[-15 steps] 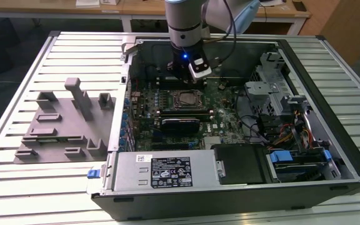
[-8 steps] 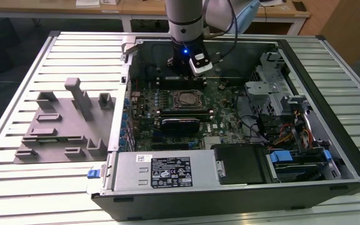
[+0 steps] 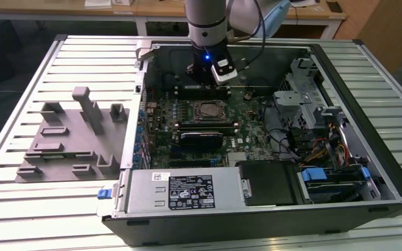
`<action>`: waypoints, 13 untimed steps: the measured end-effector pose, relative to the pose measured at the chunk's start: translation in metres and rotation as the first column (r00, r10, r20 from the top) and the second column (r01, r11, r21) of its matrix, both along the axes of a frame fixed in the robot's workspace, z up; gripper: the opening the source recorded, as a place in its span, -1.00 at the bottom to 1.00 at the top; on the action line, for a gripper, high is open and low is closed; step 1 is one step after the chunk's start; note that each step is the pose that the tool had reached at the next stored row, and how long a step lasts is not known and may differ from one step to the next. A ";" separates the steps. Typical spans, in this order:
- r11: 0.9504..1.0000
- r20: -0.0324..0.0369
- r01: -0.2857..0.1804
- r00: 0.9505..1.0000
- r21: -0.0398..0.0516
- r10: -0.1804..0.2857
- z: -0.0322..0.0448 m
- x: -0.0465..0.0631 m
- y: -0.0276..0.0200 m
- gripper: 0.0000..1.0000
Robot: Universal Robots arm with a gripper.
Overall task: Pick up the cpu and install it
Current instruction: 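Install the first cpu locking lever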
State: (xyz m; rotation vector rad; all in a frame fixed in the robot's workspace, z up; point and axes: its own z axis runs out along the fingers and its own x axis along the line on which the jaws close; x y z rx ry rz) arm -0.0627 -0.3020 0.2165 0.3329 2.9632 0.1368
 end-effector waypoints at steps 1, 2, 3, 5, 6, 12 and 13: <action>1.000 0.000 0.000 1.000 -0.001 0.000 0.0000 0.000 -0.0006 -0.79; 1.000 0.000 0.000 1.000 -0.003 0.000 0.0000 0.000 -0.0014 -0.79; 1.000 0.000 0.000 1.000 -0.004 0.000 0.0000 0.000 -0.0025 -0.79; 1.000 0.000 0.000 1.000 -0.006 0.000 0.0000 0.000 -0.0052 -0.79; 1.000 0.000 0.000 1.000 -0.007 0.000 0.0000 0.000 -0.0066 -0.79; 1.000 0.000 0.000 1.000 -0.011 0.000 0.0000 0.000 -0.0175 -0.79; 1.000 0.000 0.000 1.000 -0.011 0.000 -0.0001 0.000 -0.0195 -0.79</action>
